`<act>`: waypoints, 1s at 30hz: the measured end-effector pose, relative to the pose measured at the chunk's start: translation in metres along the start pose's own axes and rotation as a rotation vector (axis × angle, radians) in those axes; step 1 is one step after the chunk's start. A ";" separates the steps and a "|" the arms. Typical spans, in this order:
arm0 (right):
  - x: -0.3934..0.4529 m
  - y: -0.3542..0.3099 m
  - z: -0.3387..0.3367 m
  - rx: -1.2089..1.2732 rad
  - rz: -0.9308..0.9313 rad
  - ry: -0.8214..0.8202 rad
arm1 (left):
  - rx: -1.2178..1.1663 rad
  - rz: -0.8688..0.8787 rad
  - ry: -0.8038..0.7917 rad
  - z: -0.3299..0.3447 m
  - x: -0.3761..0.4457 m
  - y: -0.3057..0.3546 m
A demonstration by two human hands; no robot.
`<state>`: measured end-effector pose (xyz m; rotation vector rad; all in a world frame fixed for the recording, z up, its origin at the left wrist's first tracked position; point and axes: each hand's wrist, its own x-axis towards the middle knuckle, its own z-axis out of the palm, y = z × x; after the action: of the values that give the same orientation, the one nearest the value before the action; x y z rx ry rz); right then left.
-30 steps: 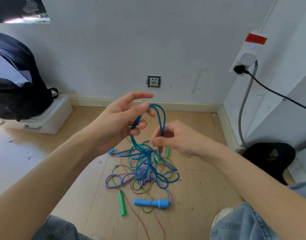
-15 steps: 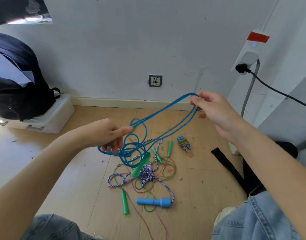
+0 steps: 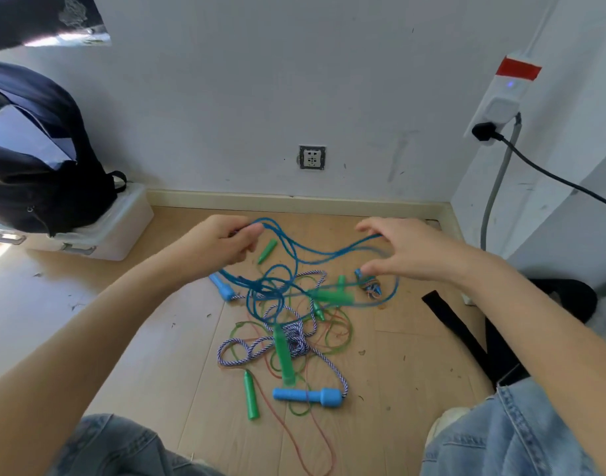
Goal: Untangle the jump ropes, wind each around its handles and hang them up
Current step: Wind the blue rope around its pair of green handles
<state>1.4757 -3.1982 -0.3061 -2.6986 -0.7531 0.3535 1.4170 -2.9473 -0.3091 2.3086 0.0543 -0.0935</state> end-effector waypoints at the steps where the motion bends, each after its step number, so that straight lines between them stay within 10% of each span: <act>1: -0.002 -0.006 0.002 0.091 -0.039 -0.025 | -0.100 0.059 -0.085 0.005 -0.003 0.011; 6: -0.004 -0.037 0.017 0.574 -0.191 -0.252 | -0.187 0.246 -0.271 0.024 -0.008 0.036; 15: -0.003 -0.035 0.004 1.149 -0.033 -0.133 | 0.170 0.023 -0.204 0.030 0.003 -0.003; 24: 0.002 -0.016 -0.004 0.228 -0.001 0.083 | -0.193 0.060 -0.067 0.001 0.001 0.012; 30: 0.004 -0.014 0.001 -0.112 0.031 0.521 | 0.404 0.109 -0.204 0.008 0.002 0.003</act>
<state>1.4724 -3.1843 -0.3025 -2.7182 -0.5849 -0.3869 1.4192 -2.9550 -0.3125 2.6849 -0.2123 -0.3074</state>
